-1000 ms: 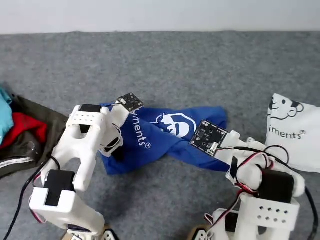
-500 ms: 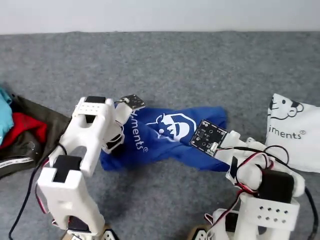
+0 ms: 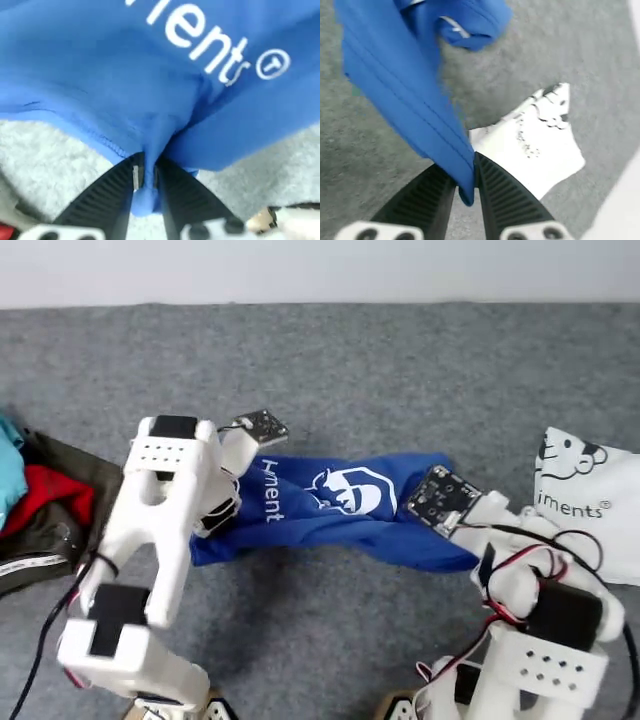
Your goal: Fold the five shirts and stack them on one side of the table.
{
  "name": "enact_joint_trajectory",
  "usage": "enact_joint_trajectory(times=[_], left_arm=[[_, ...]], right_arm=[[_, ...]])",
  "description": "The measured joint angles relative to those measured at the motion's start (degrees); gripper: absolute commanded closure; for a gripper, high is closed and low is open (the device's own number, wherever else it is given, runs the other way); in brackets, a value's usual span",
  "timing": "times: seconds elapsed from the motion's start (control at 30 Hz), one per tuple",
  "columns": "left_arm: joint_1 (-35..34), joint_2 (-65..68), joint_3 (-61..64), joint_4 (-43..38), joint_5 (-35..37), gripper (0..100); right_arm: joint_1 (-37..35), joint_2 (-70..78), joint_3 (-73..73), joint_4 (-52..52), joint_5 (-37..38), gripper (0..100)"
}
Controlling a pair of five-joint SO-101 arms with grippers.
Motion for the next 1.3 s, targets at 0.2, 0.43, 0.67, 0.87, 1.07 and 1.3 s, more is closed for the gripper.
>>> enact_joint_trajectory(times=[0.2, 0.43, 0.67, 0.87, 1.07, 1.3], left_arm=[[-1.32, -6.86, 0.0, 5.98, -4.84, 98], [-7.56, -16.79, 0.0, 6.15, -7.47, 87], [-12.84, -23.91, 0.09, 6.15, -7.38, 76], [-13.01, -24.18, 0.18, 6.33, -7.74, 76], [-13.1, -24.18, 0.35, 6.33, -7.74, 76], [-14.24, -24.26, 10.64, 6.33, -14.68, 79]], right_arm=[[5.01, 0.0, 0.0, -6.95, 0.0, 98.9], [7.03, 0.0, 0.0, -11.16, 2.55, 98.9], [7.21, 0.0, 0.0, -15.21, 2.81, 98.9], [7.38, 0.0, 0.0, -16.44, 2.81, 98.9], [6.42, 0.0, 0.0, -14.59, 2.81, 98.9], [1.67, 0.0, 2.64, -7.38, 0.88, 98.9]])
